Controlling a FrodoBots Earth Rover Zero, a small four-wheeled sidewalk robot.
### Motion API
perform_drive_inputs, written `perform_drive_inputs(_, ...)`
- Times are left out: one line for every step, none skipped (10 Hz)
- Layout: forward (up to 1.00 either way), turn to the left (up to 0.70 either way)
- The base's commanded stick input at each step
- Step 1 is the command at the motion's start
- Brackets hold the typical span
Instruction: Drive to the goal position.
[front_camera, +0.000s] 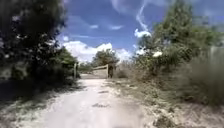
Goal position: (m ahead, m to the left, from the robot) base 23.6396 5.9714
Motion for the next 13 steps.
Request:
perform_drive_inputs(0.84,0.14)
perform_drive_inputs(0.84,0.0)
perform_drive_inputs(0.84,0.0)
perform_drive_inputs(0.84,0.0)
perform_drive_inputs(0.84,0.0)
perform_drive_inputs(0.84,0.0)
perform_drive_inputs(0.84,0.0)
perform_drive_inputs(0.84,0.0)
perform_drive_inputs(0.84,0.0)
perform_drive_inputs(0.84,0.0)
perform_drive_inputs(0.84,0.0)
perform_drive_inputs(0.84,0.0)
perform_drive_inputs(0.84,0.0)
